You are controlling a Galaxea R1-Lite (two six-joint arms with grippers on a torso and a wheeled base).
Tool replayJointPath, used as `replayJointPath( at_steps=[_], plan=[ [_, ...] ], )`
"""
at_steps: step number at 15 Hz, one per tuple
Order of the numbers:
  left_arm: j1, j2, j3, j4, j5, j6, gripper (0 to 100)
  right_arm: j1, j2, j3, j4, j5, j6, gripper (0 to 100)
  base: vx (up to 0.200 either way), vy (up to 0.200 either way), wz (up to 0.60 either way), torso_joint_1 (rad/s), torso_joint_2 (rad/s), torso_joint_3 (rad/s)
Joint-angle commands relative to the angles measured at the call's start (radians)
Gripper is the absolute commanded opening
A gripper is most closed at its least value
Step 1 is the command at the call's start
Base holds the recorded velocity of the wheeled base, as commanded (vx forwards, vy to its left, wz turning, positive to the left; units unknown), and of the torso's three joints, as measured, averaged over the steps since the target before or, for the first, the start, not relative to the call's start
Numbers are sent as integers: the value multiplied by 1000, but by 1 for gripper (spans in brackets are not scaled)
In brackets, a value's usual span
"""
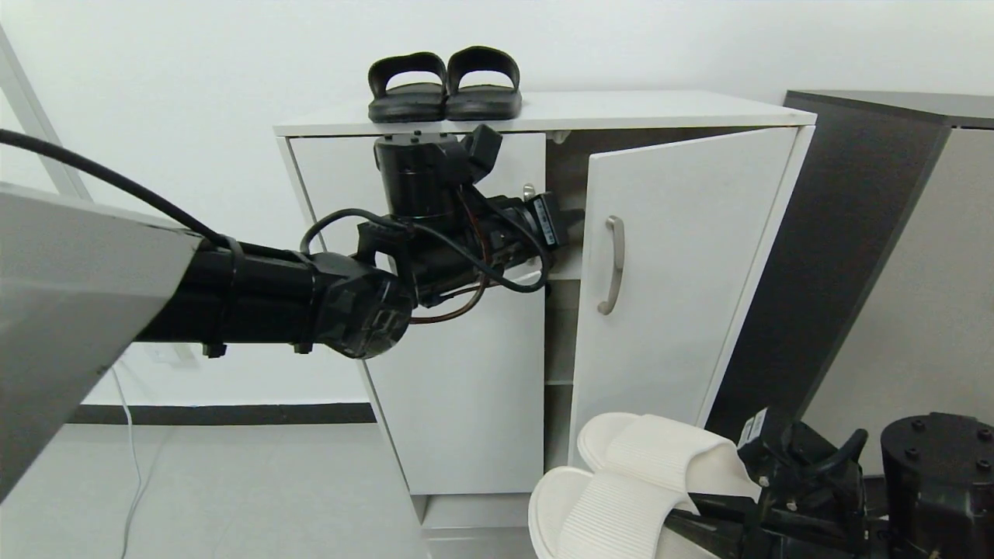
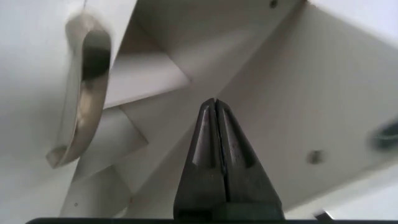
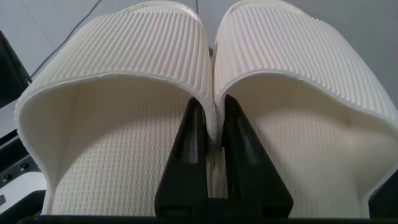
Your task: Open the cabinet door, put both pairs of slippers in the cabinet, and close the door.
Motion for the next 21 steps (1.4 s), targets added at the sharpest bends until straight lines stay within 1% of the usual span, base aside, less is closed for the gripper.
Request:
replayJointPath(
  at_steps=[1, 4, 6, 7, 8, 9, 11, 13, 14, 15, 16, 17, 19, 20, 21],
  plan=[
    [-3, 37, -11, 1, 0, 0, 0, 9, -4, 3, 0, 0, 0, 0, -200, 0, 0, 12, 2, 2],
    [-15, 41, -10, 0, 0, 0, 0, 23, -6, 9, 0, 0, 1, 0, -200, 0, 0, 1, 4, 4],
    [-79, 33, 21, -14, 0, 1, 0, 31, -6, 12, 0, 0, 1, 0, -200, 0, 0, 2, 0, 0],
    [-158, 18, 42, -46, 0, 3, 0, 37, -7, 18, 0, 0, 1, 0, -200, 0, 0, 2, 7, -2],
    [-176, 20, 39, -54, 0, 4, 0, 39, -7, 20, -2, 0, 0, 0, -200, 0, 0, 2, 2, 7],
    [-176, 21, 36, -55, 0, 4, 0, 39, -9, 20, -2, 0, 0, 0, -200, 0, 0, -2, 2, 7],
    [-128, 21, 45, -55, 2, 4, 0, 39, -15, 20, 0, 0, 0, 0, -200, 0, 0, 0, 0, 5],
    [-70, -9, 58, -57, 2, 7, 0, 40, -16, 20, 0, 0, 0, 0, 0, 0, 0, 0, 0, 0],
    [-56, -42, 84, -57, 8, 7, 0, 39, -15, 20, -2, 0, 0, 0, 0, 0, 0, 0, 0, 0],
    [-36, -105, 137, -57, 8, 14, 0, 39, -15, 20, -5, -1, 0, 0, 0, 0, 0, 0, 0, 0],
    [-23, -190, 217, -57, 8, 30, 0, 35, -15, 18, -5, -3, 0, 0, 0, 0, 0, 0, 0, 0],
    [-10, -276, 297, -55, 11, 55, 0, 32, -15, 17, -5, -3, 0, 0, 0, 0, 0, 0, 0, 0],
    [13, -510, 492, -42, 12, 103, 0, 23, -13, 15, -5, -1, 0, 0, 0, 0, 0, 0, 0, 0],
    [16, -585, 550, -28, 12, 109, 0, 22, -12, 12, -5, -1, 1, 0, 0, 0, 0, 0, 0, 0],
    [25, -689, 615, 15, 14, 109, 0, 16, -7, 4, -5, -6, 1, 0, 0, 0, 0, 0, 0, 0]
  ],
)
